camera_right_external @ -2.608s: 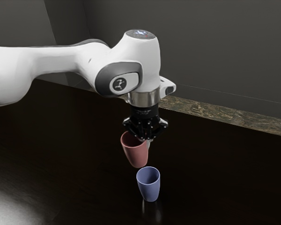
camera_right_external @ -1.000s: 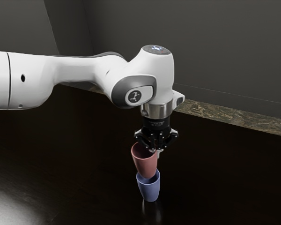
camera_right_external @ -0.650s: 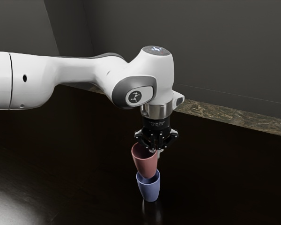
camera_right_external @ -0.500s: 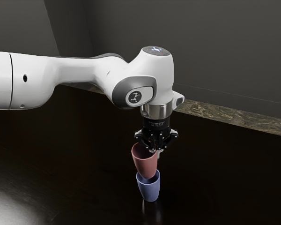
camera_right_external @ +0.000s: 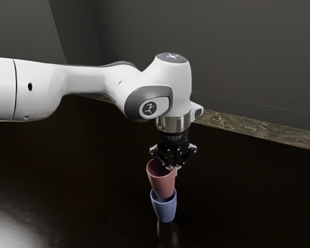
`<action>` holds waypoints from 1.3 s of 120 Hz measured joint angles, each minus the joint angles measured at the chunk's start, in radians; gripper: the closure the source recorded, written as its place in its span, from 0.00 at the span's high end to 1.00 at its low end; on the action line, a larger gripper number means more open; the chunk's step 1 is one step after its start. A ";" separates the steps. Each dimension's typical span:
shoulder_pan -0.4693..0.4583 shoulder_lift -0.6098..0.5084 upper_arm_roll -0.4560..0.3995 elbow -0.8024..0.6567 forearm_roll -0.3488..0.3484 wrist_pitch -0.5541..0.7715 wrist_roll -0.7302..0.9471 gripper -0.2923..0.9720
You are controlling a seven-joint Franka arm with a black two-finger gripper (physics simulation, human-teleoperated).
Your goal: Place the left cup onto the right cup
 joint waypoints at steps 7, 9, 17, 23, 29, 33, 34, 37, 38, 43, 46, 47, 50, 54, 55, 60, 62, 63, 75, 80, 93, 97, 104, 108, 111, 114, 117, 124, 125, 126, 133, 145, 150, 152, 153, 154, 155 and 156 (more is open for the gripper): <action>0.002 0.000 0.000 -0.002 -0.001 0.001 0.000 0.15; 0.002 0.000 0.000 -0.002 -0.001 0.001 0.000 0.15; 0.003 0.000 0.000 -0.004 -0.002 0.001 0.000 0.15; 0.004 0.000 -0.001 -0.005 -0.002 0.002 0.000 0.15; 0.005 0.001 0.000 -0.007 -0.003 0.002 0.000 0.15; 0.005 0.003 0.000 -0.007 -0.003 0.002 0.000 0.15; 0.005 0.003 0.000 -0.007 -0.003 0.002 0.000 0.15; 0.005 0.004 0.000 -0.007 -0.004 0.002 0.000 0.15; 0.005 0.004 -0.001 -0.008 -0.004 0.002 -0.001 0.15; 0.005 0.005 -0.001 -0.008 -0.004 0.002 -0.001 0.15; 0.005 0.005 0.000 -0.008 -0.004 0.002 -0.001 0.15; 0.005 0.005 0.000 -0.008 -0.004 0.002 -0.001 0.15; 0.005 0.005 0.000 -0.008 -0.004 0.002 -0.001 0.15; 0.005 0.006 0.000 -0.008 -0.005 0.002 -0.001 0.15; 0.005 0.006 0.000 -0.008 -0.005 0.002 0.000 0.15; 0.005 0.006 0.000 -0.008 -0.005 0.003 0.002 0.16; 0.005 0.007 0.000 -0.008 -0.006 0.003 0.003 0.19; 0.005 0.007 0.000 -0.008 -0.007 0.004 0.004 0.20; 0.005 0.007 0.000 -0.013 -0.011 0.013 0.013 0.38; 0.005 0.006 0.000 -0.014 -0.011 0.016 0.016 0.45; 0.007 0.005 0.000 -0.016 -0.013 0.021 0.023 0.58; 0.008 0.005 0.000 -0.016 -0.013 0.022 0.025 0.61; 0.008 0.004 0.000 -0.017 -0.013 0.023 0.028 0.65; 0.008 0.004 0.000 -0.017 -0.013 0.024 0.030 0.66; 0.008 0.003 0.000 -0.017 -0.013 0.024 0.031 0.67; 0.008 0.003 0.000 -0.017 -0.013 0.024 0.032 0.69; 0.008 0.002 0.000 -0.017 -0.013 0.024 0.033 0.69; 0.008 0.001 0.000 -0.017 -0.014 0.023 0.036 0.71; 0.008 0.001 0.000 -0.017 -0.014 0.022 0.036 0.71; 0.008 0.000 0.000 -0.017 -0.014 0.022 0.037 0.72; 0.008 -0.004 0.000 -0.017 -0.014 0.021 0.039 0.73; 0.007 -0.017 0.000 -0.017 -0.014 0.018 0.043 0.74; 0.007 -0.024 0.000 -0.019 -0.013 0.018 0.044 0.75; 0.007 -0.027 0.000 -0.020 -0.013 0.017 0.045 0.75; 0.007 -0.028 0.000 -0.021 -0.013 0.017 0.045 0.75; 0.007 -0.030 0.000 -0.021 -0.013 0.017 0.045 0.75; 0.007 -0.031 0.000 -0.022 -0.013 0.017 0.046 0.75; 0.007 -0.032 0.000 -0.022 -0.013 0.017 0.046 0.75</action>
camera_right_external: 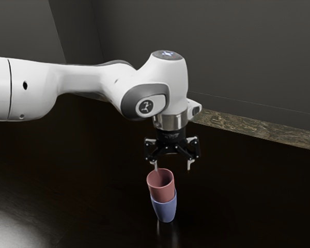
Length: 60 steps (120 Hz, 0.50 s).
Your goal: Place the left cup onto the right cup
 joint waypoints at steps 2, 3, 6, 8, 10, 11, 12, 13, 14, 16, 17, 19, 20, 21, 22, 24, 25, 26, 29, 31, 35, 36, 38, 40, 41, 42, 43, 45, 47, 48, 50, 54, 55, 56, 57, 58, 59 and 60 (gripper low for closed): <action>0.000 -0.003 0.000 -0.001 0.000 0.000 0.001 0.75; 0.000 -0.004 0.000 -0.001 0.000 -0.001 0.001 0.75; 0.000 -0.008 0.000 -0.002 0.000 -0.001 0.002 0.76; 0.000 -0.010 0.000 -0.002 0.000 -0.002 0.002 0.76; 0.000 -0.013 0.000 -0.002 0.001 -0.002 0.003 0.76; -0.001 -0.014 0.000 -0.002 0.001 -0.002 0.003 0.76; -0.001 -0.016 0.000 -0.002 0.001 -0.002 0.003 0.76; -0.001 -0.017 0.000 -0.003 0.001 -0.002 0.003 0.76; -0.001 -0.018 0.000 -0.003 0.001 -0.003 0.004 0.76; -0.001 -0.020 0.000 -0.003 0.002 -0.003 0.004 0.76; -0.001 -0.022 0.000 -0.003 0.002 -0.003 0.004 0.76; -0.001 -0.024 0.000 -0.003 0.002 -0.003 0.005 0.76; -0.001 -0.024 0.000 -0.003 0.002 -0.003 0.005 0.76; -0.001 -0.026 0.000 -0.003 0.002 -0.003 0.005 0.76; -0.001 -0.027 0.000 -0.003 0.002 -0.004 0.005 0.76; -0.001 -0.029 0.000 -0.003 0.003 -0.004 0.006 0.76; -0.001 -0.031 0.000 -0.003 0.003 -0.004 0.006 0.76; -0.001 -0.032 0.000 -0.003 0.004 -0.004 0.007 0.76; 0.000 -0.036 0.000 -0.003 0.005 -0.005 0.008 0.76; 0.000 -0.039 0.000 -0.003 0.006 -0.005 0.009 0.76; 0.000 -0.043 0.000 -0.003 0.008 -0.007 0.011 0.76; 0.000 -0.044 0.000 -0.003 0.009 -0.007 0.011 0.76; 0.000 -0.047 0.000 -0.004 0.009 -0.008 0.013 0.77; 0.000 -0.050 0.000 -0.004 0.010 -0.008 0.015 0.77; 0.000 -0.052 0.000 -0.004 0.010 -0.009 0.015 0.77; 0.000 -0.053 0.000 -0.004 0.011 -0.009 0.016 0.77; 0.000 -0.055 0.000 -0.004 0.011 -0.009 0.017 0.77; 0.000 -0.059 0.000 -0.004 0.012 -0.010 0.018 0.77; 0.000 -0.063 0.000 -0.004 0.012 -0.010 0.020 0.77; 0.000 -0.064 0.000 -0.003 0.013 -0.010 0.021 0.77; 0.000 -0.068 0.000 -0.003 0.013 -0.011 0.022 0.77; -0.001 -0.072 0.001 -0.003 0.014 -0.013 0.025 0.77; -0.001 -0.072 0.002 -0.003 0.014 -0.013 0.025 0.77; -0.001 -0.073 0.002 -0.003 0.014 -0.013 0.026 0.77; -0.001 -0.074 0.002 -0.003 0.014 -0.013 0.026 0.77; -0.001 -0.074 0.002 -0.003 0.014 -0.014 0.027 0.77; -0.001 -0.074 0.002 -0.003 0.015 -0.014 0.028 0.77; -0.001 -0.075 0.003 -0.003 0.015 -0.014 0.028 0.77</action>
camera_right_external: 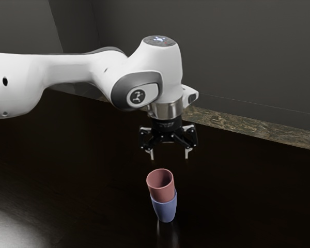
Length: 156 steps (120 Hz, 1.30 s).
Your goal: Place the left cup onto the right cup
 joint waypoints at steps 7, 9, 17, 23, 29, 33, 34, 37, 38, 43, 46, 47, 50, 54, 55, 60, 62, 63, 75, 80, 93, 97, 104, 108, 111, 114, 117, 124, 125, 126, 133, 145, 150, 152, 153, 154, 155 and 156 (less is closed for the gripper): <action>0.001 -0.003 0.001 0.000 0.001 -0.001 0.004 0.77; 0.001 -0.005 0.001 0.000 0.001 -0.002 0.006 0.77; -0.001 -0.013 0.005 0.000 0.002 -0.003 0.019 0.77; -0.005 -0.019 0.016 0.000 0.003 -0.004 0.040 0.77; -0.003 -0.025 0.029 0.000 0.004 -0.008 0.065 0.77; 0.001 -0.028 0.034 0.000 0.004 -0.011 0.084 0.77; 0.002 -0.029 0.036 0.000 0.004 -0.012 0.090 0.77; 0.003 -0.032 0.039 0.000 0.004 -0.015 0.105 0.77; 0.004 -0.033 0.040 0.000 0.004 -0.016 0.111 0.77; 0.002 -0.037 0.049 0.000 0.005 -0.022 0.141 0.77; 0.002 -0.039 0.054 0.000 0.005 -0.026 0.160 0.77; 0.002 -0.040 0.055 0.000 0.005 -0.027 0.167 0.77; 0.000 -0.042 0.061 0.000 0.005 -0.029 0.188 0.77; -0.006 -0.045 0.074 0.000 0.006 -0.032 0.217 0.77; -0.007 -0.046 0.077 0.000 0.006 -0.033 0.225 0.77; -0.009 -0.049 0.091 0.000 0.006 -0.036 0.265 0.77; -0.010 -0.050 0.099 0.000 0.006 -0.037 0.282 0.77; -0.011 -0.050 0.102 0.000 0.006 -0.038 0.291 0.77; -0.007 -0.058 0.139 0.000 0.006 -0.043 0.396 0.77; -0.003 -0.059 0.152 0.000 0.006 -0.044 0.440 0.77; -0.004 -0.064 0.190 0.000 0.007 -0.047 0.558 0.77; -0.004 -0.065 0.199 0.000 0.009 -0.047 0.595 0.77; 0.000 -0.066 0.210 0.000 0.023 -0.047 0.658 0.77; 0.003 -0.067 0.214 0.000 0.032 -0.046 0.692 0.77; 0.000 -0.067 0.220 0.000 0.040 -0.046 0.718 0.77; -0.003 -0.068 0.226 0.000 0.047 -0.045 0.743 0.77; -0.008 -0.067 0.235 0.000 0.053 -0.044 0.768 0.77; -0.015 -0.067 0.251 0.000 0.063 -0.041 0.825 0.77; -0.016 -0.067 0.253 0.000 0.064 -0.040 0.833 0.77; -0.016 -0.067 0.254 0.000 0.065 -0.040 0.841 0.77; -0.020 -0.066 0.270 0.000 0.071 -0.038 0.895 0.77; -0.020 -0.066 0.293 0.000 0.076 -0.035 0.982 0.77; -0.019 -0.066 0.303 0.000 0.077 -0.034 1.017 0.77; -0.019 -0.066 0.307 0.001 0.077 -0.034 1.031 0.77; -0.020 -0.066 0.310 0.001 0.077 -0.033 1.038 0.77; -0.020 -0.066 0.313 0.001 0.078 -0.033 1.045 0.77; -0.020 -0.066 0.316 0.001 0.078 -0.032 1.052 0.77; -0.020 -0.066 0.318 0.001 0.078 -0.032 1.058 0.77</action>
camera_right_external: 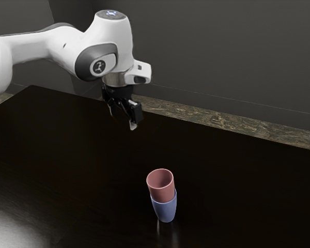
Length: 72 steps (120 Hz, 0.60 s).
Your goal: Place the left cup onto the right cup
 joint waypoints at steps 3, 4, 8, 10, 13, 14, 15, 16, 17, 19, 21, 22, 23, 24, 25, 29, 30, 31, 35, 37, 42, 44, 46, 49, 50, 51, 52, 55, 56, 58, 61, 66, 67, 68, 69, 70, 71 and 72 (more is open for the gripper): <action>0.001 0.000 0.007 0.000 0.000 0.001 0.020 0.77; 0.001 0.000 0.008 0.000 0.000 0.002 0.026 0.77; 0.005 0.000 0.015 0.000 0.001 0.003 0.052 0.77; 0.006 0.000 0.018 0.000 0.001 0.004 0.065 0.77; 0.008 -0.001 0.023 0.001 0.001 0.004 0.083 0.77; 0.008 -0.001 0.025 0.001 0.001 0.005 0.089 0.77; 0.008 -0.001 0.027 0.002 0.001 0.005 0.094 0.77; 0.008 -0.001 0.029 0.002 0.001 0.005 0.100 0.77; 0.009 -0.002 0.031 0.002 0.001 0.005 0.106 0.77; 0.010 -0.003 0.034 0.003 0.001 0.005 0.117 0.77; 0.012 -0.005 0.036 0.003 0.001 0.005 0.128 0.77; 0.013 -0.006 0.037 0.003 0.001 0.004 0.133 0.77; 0.014 -0.007 0.038 0.004 0.001 0.004 0.138 0.77; 0.015 -0.008 0.038 0.004 0.001 0.003 0.144 0.77; 0.016 -0.009 0.039 0.005 0.001 0.003 0.149 0.77; 0.019 -0.014 0.040 0.005 0.001 0.001 0.168 0.77; 0.020 -0.015 0.041 0.006 0.001 0.000 0.173 0.77; 0.021 -0.016 0.041 0.006 0.001 -0.001 0.178 0.77; 0.024 -0.020 0.041 0.007 0.001 -0.005 0.195 0.77; 0.025 -0.021 0.042 0.009 0.001 -0.007 0.204 0.77; 0.027 -0.024 0.042 0.012 0.000 -0.013 0.224 0.77; 0.027 -0.025 0.042 0.013 -0.001 -0.016 0.232 0.77; 0.028 -0.027 0.042 0.014 -0.002 -0.019 0.239 0.77; 0.028 -0.030 0.042 0.014 -0.004 -0.024 0.250 0.77; 0.028 -0.031 0.042 0.015 -0.004 -0.025 0.253 0.77; 0.027 -0.032 0.042 0.015 -0.005 -0.027 0.257 0.77; 0.027 -0.033 0.042 0.015 -0.005 -0.028 0.260 0.77; 0.027 -0.037 0.042 0.015 -0.007 -0.033 0.270 0.77; 0.026 -0.038 0.042 0.015 -0.008 -0.035 0.273 0.77; 0.026 -0.041 0.042 0.015 -0.009 -0.038 0.279 0.77; 0.025 -0.044 0.042 0.016 -0.010 -0.042 0.288 0.77; 0.023 -0.050 0.042 0.017 -0.011 -0.048 0.302 0.77; 0.023 -0.051 0.042 0.017 -0.011 -0.050 0.305 0.77; 0.023 -0.052 0.042 0.017 -0.012 -0.051 0.307 0.77; 0.022 -0.052 0.042 0.017 -0.012 -0.052 0.310 0.77; 0.022 -0.053 0.042 0.017 -0.012 -0.052 0.313 0.77; 0.022 -0.054 0.042 0.017 -0.012 -0.053 0.315 0.77; 0.021 -0.055 0.042 0.017 -0.012 -0.054 0.318 0.77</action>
